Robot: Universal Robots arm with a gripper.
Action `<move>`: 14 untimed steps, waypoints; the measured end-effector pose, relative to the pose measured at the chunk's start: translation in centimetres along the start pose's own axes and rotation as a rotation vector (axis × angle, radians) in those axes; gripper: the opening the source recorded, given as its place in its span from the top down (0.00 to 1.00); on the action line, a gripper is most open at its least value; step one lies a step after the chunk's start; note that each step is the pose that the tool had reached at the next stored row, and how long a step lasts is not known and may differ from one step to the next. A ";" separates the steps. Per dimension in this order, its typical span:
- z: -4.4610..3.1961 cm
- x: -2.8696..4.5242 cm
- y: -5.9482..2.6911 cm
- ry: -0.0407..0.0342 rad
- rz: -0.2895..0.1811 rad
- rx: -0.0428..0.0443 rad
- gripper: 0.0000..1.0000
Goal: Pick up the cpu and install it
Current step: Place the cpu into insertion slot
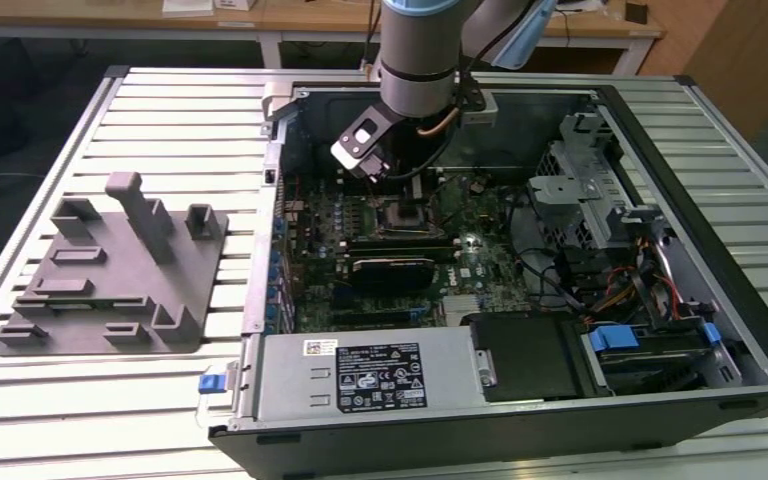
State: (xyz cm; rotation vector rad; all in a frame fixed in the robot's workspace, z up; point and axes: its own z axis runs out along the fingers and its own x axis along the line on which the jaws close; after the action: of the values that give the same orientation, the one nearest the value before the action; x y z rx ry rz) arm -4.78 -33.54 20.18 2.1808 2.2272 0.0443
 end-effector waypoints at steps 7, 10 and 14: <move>-0.02 0.00 0.00 0.0000 0.000 0.0001 0.89; -0.03 0.00 0.00 0.0000 0.000 0.0000 0.89; 0.07 -0.01 -0.01 -0.0002 0.000 0.0001 0.89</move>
State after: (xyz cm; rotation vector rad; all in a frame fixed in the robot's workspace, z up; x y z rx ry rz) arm -4.78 -33.55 20.11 2.1808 2.2272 0.0439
